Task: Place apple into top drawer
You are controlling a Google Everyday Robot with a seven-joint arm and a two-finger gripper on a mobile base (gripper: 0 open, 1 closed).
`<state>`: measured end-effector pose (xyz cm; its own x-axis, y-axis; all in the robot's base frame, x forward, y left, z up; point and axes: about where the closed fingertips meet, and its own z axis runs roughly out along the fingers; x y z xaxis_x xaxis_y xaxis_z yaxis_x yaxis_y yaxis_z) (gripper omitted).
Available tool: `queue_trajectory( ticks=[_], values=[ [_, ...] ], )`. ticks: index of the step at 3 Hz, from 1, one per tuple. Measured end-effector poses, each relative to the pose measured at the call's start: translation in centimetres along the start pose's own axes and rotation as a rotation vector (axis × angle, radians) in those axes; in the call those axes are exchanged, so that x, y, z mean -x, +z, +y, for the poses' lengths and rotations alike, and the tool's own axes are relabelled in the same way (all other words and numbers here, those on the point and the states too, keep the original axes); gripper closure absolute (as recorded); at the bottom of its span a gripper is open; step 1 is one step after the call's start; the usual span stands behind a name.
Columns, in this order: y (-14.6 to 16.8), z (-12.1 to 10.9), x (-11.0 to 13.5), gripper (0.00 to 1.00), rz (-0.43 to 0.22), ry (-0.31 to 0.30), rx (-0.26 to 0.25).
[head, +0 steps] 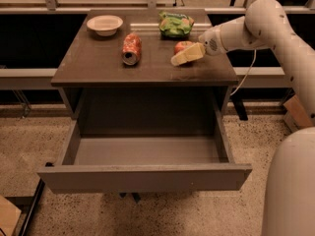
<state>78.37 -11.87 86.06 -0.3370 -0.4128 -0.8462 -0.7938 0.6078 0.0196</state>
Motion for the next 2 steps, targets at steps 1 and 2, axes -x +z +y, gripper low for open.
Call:
queue_trajectory(
  ticks=[1, 2],
  values=[
    [1.9, -0.5, 0.1, 0.00, -0.016, 0.014, 0.022],
    [3.4, -0.7, -0.5, 0.01, -0.009, 0.043, 0.044]
  ],
)
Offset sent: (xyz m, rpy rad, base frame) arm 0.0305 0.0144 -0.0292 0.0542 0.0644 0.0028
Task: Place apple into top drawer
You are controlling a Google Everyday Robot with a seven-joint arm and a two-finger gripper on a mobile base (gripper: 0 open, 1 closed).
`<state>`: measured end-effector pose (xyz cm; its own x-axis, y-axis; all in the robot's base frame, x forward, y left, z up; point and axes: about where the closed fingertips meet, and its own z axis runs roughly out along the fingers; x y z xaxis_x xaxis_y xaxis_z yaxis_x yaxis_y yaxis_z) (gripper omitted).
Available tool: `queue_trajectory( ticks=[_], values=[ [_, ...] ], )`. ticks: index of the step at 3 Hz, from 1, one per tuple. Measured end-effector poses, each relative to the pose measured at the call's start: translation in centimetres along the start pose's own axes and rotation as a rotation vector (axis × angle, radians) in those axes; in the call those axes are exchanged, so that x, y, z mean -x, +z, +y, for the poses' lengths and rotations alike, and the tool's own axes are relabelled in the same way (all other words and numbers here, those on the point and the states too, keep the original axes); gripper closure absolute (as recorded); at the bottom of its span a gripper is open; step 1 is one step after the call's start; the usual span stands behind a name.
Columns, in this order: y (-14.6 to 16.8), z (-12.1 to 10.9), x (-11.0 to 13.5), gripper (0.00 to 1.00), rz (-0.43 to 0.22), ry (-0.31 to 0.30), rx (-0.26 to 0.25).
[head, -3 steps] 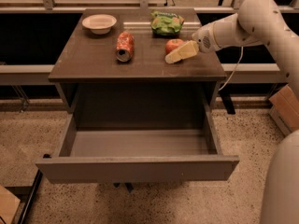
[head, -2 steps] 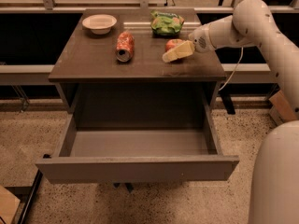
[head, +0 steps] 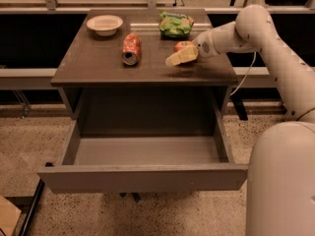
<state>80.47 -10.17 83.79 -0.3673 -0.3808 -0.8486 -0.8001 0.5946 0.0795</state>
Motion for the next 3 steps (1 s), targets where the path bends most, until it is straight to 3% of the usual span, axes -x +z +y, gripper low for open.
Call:
queue_trajectory(
  ticks=[1, 3],
  values=[
    [0.4, 0.1, -0.2, 0.24, -0.001, 0.009, 0.015],
    [-1.5, 1.9, 1.8, 0.79, 0.008, -0.068, 0.013]
  ],
)
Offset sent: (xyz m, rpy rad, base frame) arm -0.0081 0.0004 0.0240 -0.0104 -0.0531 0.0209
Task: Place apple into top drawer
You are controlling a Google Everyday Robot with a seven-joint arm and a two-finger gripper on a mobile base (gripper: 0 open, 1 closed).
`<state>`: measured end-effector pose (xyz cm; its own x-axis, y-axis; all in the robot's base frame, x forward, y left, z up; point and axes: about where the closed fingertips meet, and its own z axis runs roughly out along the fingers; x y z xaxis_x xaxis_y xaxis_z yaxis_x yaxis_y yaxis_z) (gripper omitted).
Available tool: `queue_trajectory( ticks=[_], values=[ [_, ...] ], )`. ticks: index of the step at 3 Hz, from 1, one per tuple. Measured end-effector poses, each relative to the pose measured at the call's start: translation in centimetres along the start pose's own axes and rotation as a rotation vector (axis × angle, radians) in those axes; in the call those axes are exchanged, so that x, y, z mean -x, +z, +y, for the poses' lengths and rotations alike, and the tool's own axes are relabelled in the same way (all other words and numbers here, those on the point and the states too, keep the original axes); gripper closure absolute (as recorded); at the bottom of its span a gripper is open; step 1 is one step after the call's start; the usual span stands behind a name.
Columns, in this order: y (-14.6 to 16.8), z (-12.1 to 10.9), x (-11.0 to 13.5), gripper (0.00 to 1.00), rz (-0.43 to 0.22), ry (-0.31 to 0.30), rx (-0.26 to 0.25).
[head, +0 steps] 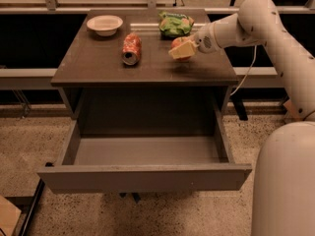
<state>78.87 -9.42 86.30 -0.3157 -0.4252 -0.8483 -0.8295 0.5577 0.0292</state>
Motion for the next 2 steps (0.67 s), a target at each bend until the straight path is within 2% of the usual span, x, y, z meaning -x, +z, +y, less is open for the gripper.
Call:
queue_trajectory(
  ticks=[1, 2],
  values=[
    [-1.7, 2.3, 1.1, 0.99, 0.078, -0.055, 0.001],
    [-5.3, 5.0, 2.6, 1.00, 0.120, -0.132, -0.021]
  ],
)
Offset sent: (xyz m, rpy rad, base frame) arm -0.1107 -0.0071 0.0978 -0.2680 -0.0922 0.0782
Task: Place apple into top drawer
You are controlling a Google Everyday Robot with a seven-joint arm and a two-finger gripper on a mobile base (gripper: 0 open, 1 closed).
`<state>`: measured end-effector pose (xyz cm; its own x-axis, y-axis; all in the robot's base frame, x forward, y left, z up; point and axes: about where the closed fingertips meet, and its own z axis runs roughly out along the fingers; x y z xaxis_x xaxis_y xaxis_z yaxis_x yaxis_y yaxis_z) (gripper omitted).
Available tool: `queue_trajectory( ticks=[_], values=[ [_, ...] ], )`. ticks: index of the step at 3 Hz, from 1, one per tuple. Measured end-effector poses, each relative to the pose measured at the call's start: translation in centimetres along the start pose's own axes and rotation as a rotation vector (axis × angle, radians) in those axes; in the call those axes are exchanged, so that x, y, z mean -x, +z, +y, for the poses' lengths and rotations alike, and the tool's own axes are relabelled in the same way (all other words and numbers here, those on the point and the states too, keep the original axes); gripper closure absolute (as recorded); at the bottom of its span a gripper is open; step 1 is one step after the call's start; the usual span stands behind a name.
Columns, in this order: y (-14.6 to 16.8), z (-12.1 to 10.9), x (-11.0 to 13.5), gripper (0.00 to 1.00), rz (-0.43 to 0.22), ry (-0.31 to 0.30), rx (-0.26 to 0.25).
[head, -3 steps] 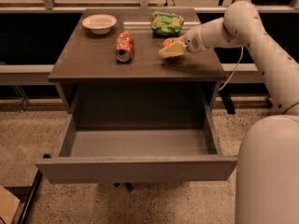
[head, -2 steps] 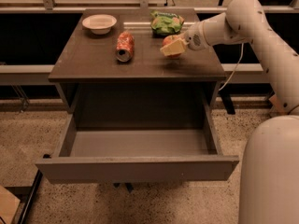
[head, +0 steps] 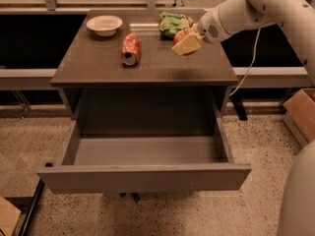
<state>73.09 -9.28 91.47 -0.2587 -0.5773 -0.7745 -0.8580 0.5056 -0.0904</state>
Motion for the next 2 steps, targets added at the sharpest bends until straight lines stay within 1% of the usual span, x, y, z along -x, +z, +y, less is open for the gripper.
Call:
queue_trajectory(
  ticks=[1, 2],
  values=[
    [-3.7, 3.1, 0.6, 1.00, 0.039, -0.046, -0.017],
    [-6.6, 7.5, 0.6, 1.00, 0.064, -0.070, 0.004]
  ],
)
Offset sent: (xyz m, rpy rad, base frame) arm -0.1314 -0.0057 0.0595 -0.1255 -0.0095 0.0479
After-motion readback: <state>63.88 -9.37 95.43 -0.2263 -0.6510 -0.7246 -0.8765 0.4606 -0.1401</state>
